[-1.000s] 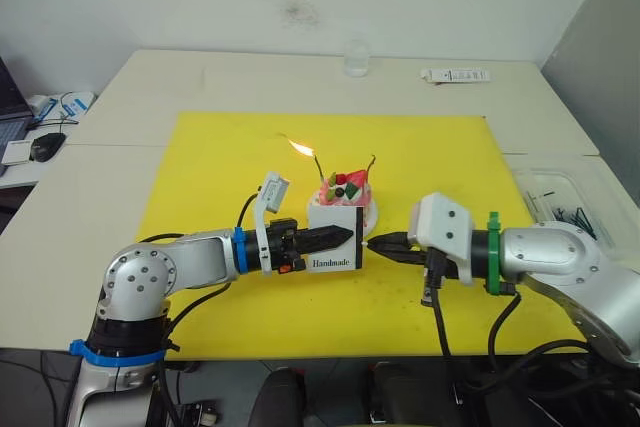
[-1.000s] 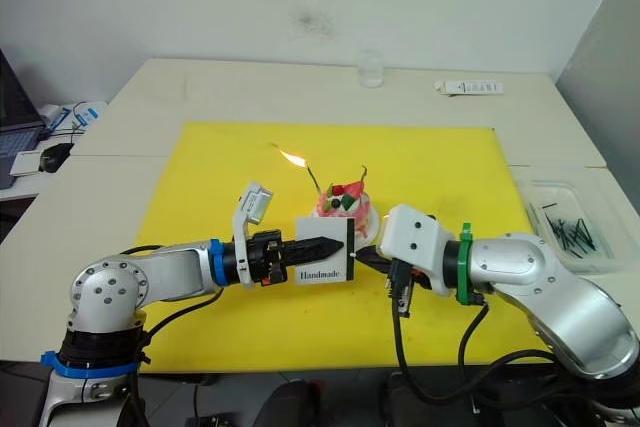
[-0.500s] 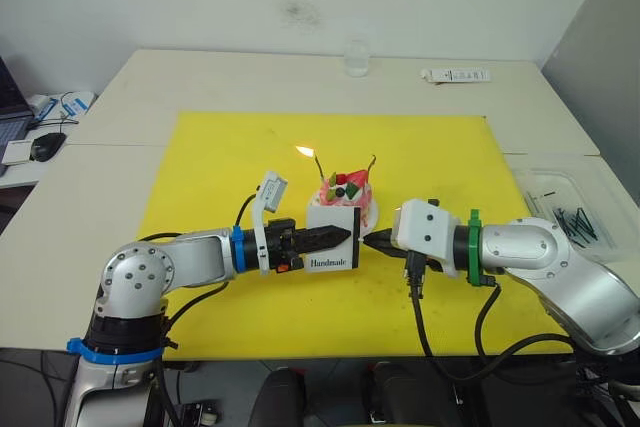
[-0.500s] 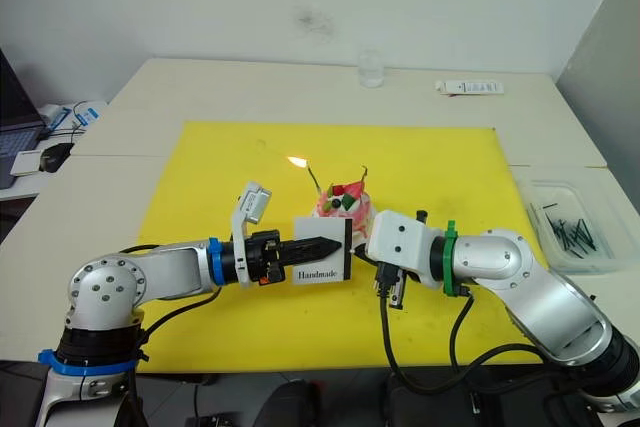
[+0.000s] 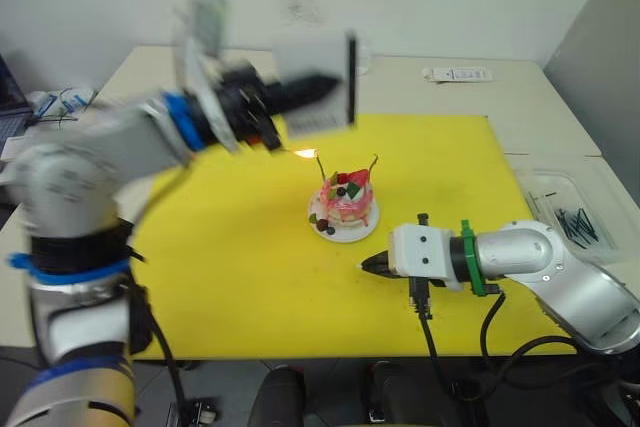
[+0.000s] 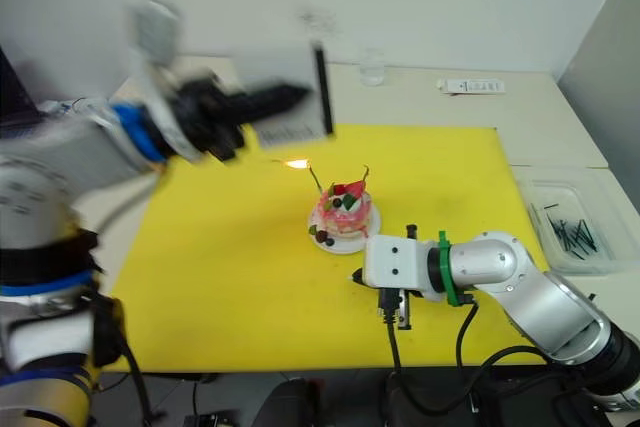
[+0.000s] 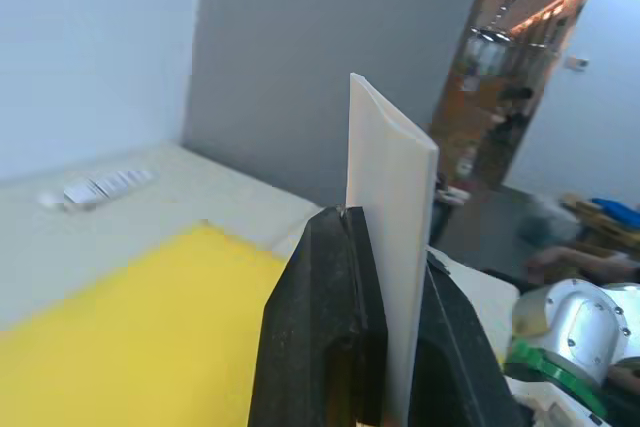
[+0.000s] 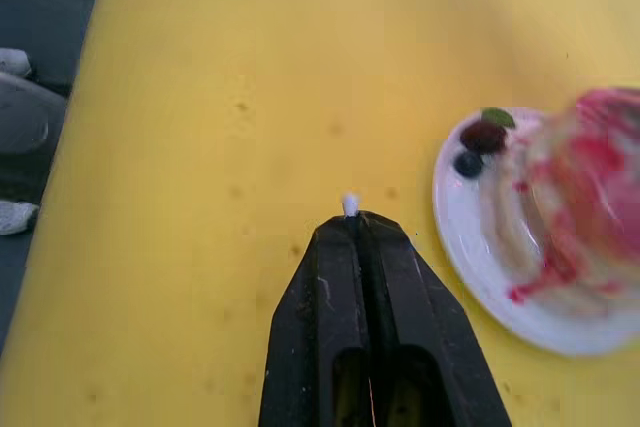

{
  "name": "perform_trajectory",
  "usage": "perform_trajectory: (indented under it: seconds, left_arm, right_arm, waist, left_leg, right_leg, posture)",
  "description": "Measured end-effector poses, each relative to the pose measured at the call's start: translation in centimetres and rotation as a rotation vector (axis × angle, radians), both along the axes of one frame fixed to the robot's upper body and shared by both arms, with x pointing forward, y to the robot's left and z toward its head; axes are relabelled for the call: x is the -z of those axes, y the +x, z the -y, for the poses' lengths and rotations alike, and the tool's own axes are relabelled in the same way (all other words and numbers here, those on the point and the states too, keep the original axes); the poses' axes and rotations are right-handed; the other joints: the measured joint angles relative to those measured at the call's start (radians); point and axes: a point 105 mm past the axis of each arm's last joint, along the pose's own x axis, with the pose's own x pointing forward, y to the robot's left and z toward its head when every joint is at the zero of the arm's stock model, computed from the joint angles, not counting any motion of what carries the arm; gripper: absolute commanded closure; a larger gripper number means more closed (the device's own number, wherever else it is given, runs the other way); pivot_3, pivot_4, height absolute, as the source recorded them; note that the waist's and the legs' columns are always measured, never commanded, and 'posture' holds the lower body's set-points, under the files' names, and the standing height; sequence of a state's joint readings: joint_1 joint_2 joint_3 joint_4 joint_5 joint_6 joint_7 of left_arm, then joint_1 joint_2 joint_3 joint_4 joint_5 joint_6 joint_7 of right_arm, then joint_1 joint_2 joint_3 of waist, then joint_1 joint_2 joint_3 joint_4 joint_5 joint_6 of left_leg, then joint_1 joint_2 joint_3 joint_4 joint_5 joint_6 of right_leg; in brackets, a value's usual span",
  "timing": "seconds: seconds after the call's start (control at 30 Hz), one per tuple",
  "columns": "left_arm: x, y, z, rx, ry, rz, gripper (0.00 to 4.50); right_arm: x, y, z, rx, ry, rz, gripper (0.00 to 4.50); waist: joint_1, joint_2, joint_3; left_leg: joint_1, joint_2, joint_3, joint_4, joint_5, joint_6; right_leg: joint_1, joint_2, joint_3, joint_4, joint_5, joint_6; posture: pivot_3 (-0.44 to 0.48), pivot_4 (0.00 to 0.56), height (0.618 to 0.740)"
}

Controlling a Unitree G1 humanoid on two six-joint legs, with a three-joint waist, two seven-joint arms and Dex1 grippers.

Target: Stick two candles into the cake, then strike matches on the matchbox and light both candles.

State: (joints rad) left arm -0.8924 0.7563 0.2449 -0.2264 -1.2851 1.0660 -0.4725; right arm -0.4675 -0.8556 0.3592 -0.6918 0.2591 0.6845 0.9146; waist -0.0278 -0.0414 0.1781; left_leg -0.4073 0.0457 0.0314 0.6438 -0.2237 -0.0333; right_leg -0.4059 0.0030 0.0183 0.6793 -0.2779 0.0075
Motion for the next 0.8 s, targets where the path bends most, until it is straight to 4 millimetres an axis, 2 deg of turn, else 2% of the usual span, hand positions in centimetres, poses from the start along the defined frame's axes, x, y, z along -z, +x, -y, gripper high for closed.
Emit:
perform_trajectory:
  seconds: [0.13,0.3,0.4,0.47,0.63,0.8]
  left_arm:
    - [4.2,0.3,-0.3,0.011,0.050,-0.150,4.50]
    - [7.9,-1.8,0.1,0.088,0.113,-0.269,4.50]
    - [11.5,-3.4,-0.3,0.120,0.149,-0.404,4.50]
    - [13.2,-4.5,-0.6,0.138,0.170,-0.472,4.50]
    - [16.7,-6.4,-0.3,0.176,0.244,-0.571,4.50]
    - [17.2,-6.6,0.2,0.196,0.241,-0.567,4.50]
  right_arm:
    - [-0.7,0.6,0.3,0.040,0.038,0.011,4.47]
    - [-1.3,1.5,0.9,0.108,0.077,0.017,4.47]
    - [-2.2,2.3,1.6,0.162,0.100,0.047,4.47]
    - [-3.4,2.9,1.7,0.183,0.123,0.085,4.47]
    - [-6.9,4.7,2.2,0.258,0.206,0.210,4.47]
    - [-8.0,5.4,2.2,0.277,0.220,0.253,4.47]
  waist:
    - [0.001,0.000,0.000]
    - [0.001,0.000,0.000]
    - [-0.001,0.000,0.000]
    - [-0.001,0.000,0.001]
    - [0.001,0.000,0.001]
    - [0.005,0.000,0.001]
  left_leg:
    - [-0.004,0.002,-0.004,0.000,0.000,0.000]
    - [-0.007,0.001,-0.004,0.001,0.000,-0.001]
    - [-0.007,0.001,-0.004,0.001,0.000,-0.001]
    - [-0.007,0.001,-0.004,0.001,0.000,-0.001]
    - [-0.006,0.000,-0.003,0.002,0.000,0.000]
    - [-0.006,0.000,-0.003,0.002,0.000,0.000]
  right_leg:
    - [-0.002,-0.004,-0.003,0.000,0.000,0.000]
    - [-0.005,-0.006,-0.003,0.001,0.000,0.000]
    - [-0.005,-0.006,-0.003,0.001,0.000,0.000]
    - [-0.005,-0.006,-0.003,0.001,0.000,0.000]
    - [-0.004,-0.006,-0.003,0.001,0.001,-0.002]
    - [-0.004,-0.006,-0.002,0.001,0.001,-0.003]
  posture:
    - [0.000,0.150,0.740]
    - [0.000,0.150,0.740]
    - [0.000,0.150,0.740]
    - [0.000,0.150,0.740]
    - [0.000,0.150,0.740]
    - [0.000,0.150,0.740]
